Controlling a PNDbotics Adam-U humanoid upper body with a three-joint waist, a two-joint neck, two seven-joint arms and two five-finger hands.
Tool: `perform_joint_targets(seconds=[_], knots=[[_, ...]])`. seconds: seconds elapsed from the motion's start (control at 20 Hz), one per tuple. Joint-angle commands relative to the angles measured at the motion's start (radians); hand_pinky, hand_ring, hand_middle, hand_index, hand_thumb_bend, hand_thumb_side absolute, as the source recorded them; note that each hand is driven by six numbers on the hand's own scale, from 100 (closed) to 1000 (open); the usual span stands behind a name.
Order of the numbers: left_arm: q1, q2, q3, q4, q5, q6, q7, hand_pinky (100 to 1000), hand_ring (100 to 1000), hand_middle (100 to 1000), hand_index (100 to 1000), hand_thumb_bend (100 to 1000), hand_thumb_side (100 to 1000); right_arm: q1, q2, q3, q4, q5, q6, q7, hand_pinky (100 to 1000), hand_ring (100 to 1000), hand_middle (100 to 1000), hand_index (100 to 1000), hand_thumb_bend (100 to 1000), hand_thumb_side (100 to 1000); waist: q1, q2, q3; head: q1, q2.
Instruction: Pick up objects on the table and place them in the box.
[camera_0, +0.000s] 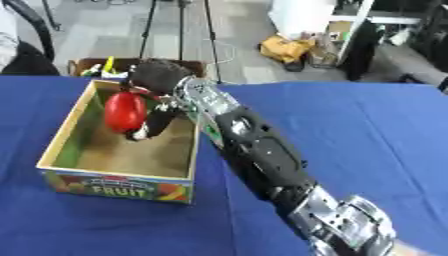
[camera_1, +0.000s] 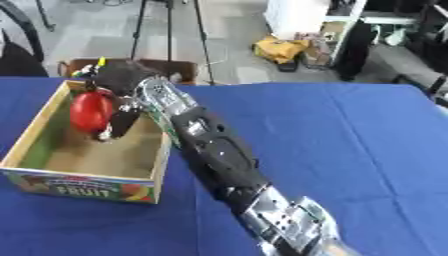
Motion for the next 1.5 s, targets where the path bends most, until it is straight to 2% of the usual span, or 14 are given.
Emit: perform_joint_targets(seconds=[0.05, 0.3, 0.35, 0.45, 0.6, 0.65, 0.7, 0.75, 0.85, 0.9, 0.95, 1.05, 1.15, 1.5], knots=[[-0.008, 0.019, -0.001, -0.018, 0.002, 0.004, 0.002, 407, 353, 460, 571, 100, 818, -0.023, 0.002, 0.018, 0.011, 0.032, -0.037, 0.011, 477, 589, 339, 358, 100, 571, 0.001, -0.019, 0.002, -0.003, -0.011], [-0.009, 0.02, -0.001, -0.019, 0.003, 0.008, 0.003, 407, 353, 460, 571, 100, 817, -0.028, 0.001, 0.016, 0.004, 0.039, -0.103, 0.074, 503, 631, 416, 437, 100, 587, -0.001, -0.023, 0.001, -0.008, -0.012], [-0.008, 0.02, -0.001, -0.019, 0.003, 0.008, 0.003, 408, 353, 460, 571, 100, 817, -0.029, -0.001, 0.015, -0.002, 0.04, -0.109, 0.087, 520, 672, 499, 531, 100, 592, 0.0, -0.024, 0.001, -0.009, -0.012], [-0.007, 0.02, -0.001, -0.019, 0.002, 0.008, 0.003, 408, 353, 459, 571, 100, 817, -0.03, -0.004, 0.012, -0.011, 0.044, -0.114, 0.11, 547, 723, 594, 624, 100, 626, 0.0, -0.024, 0.0, -0.01, -0.012], [-0.006, 0.02, -0.001, -0.019, 0.002, 0.008, 0.004, 408, 353, 459, 570, 100, 816, -0.028, -0.007, 0.011, -0.018, 0.051, -0.117, 0.14, 581, 757, 652, 664, 100, 645, 0.002, -0.024, -0.001, -0.013, -0.015], [-0.006, 0.019, -0.001, -0.018, 0.002, 0.008, 0.004, 408, 352, 459, 570, 100, 816, -0.027, -0.007, 0.012, -0.018, 0.053, -0.118, 0.15, 638, 801, 738, 754, 152, 649, 0.002, -0.023, -0.002, -0.015, -0.016], [-0.006, 0.019, -0.001, -0.018, 0.001, 0.008, 0.004, 408, 352, 459, 570, 100, 816, -0.026, -0.006, 0.012, -0.019, 0.055, -0.12, 0.161, 638, 801, 738, 754, 152, 649, 0.003, -0.023, -0.003, -0.016, -0.017], [-0.006, 0.019, -0.001, -0.018, 0.001, 0.008, 0.004, 408, 352, 459, 570, 100, 816, -0.026, -0.006, 0.013, -0.02, 0.056, -0.121, 0.171, 678, 835, 780, 784, 221, 635, 0.004, -0.023, -0.003, -0.017, -0.018], [-0.005, 0.018, -0.002, -0.018, 0.001, 0.007, 0.004, 408, 352, 459, 570, 100, 816, -0.026, -0.006, 0.014, -0.026, 0.06, -0.122, 0.191, 688, 847, 793, 792, 239, 628, 0.005, -0.023, -0.004, -0.019, -0.019], [-0.005, 0.018, -0.002, -0.018, 0.001, 0.007, 0.004, 408, 352, 459, 570, 100, 815, -0.026, -0.006, 0.015, -0.029, 0.061, -0.122, 0.198, 743, 919, 858, 834, 468, 563, 0.005, -0.023, -0.004, -0.02, -0.02], [-0.005, 0.019, -0.002, -0.018, 0.001, 0.007, 0.004, 408, 352, 459, 569, 100, 815, -0.027, -0.01, 0.021, -0.03, 0.069, -0.117, 0.21, 753, 938, 878, 845, 571, 556, 0.006, -0.023, -0.004, -0.023, -0.02], [-0.004, 0.018, -0.003, -0.017, 0.001, 0.006, 0.003, 408, 352, 459, 569, 100, 815, -0.029, -0.011, 0.025, -0.037, 0.094, -0.11, 0.239, 762, 957, 900, 856, 658, 558, 0.007, -0.023, -0.005, -0.027, -0.021], [-0.004, 0.018, -0.003, -0.017, 0.001, 0.006, 0.003, 408, 350, 459, 569, 100, 815, -0.029, -0.009, 0.023, -0.048, 0.11, -0.109, 0.265, 771, 977, 928, 872, 707, 545, 0.008, -0.023, -0.005, -0.029, -0.022], [-0.003, 0.017, -0.002, -0.016, 0.0, 0.007, 0.006, 409, 347, 459, 568, 100, 814, -0.033, -0.018, 0.006, -0.1, 0.068, -0.109, 0.296, 757, 953, 907, 861, 684, 581, 0.009, -0.026, -0.009, -0.031, -0.022]])
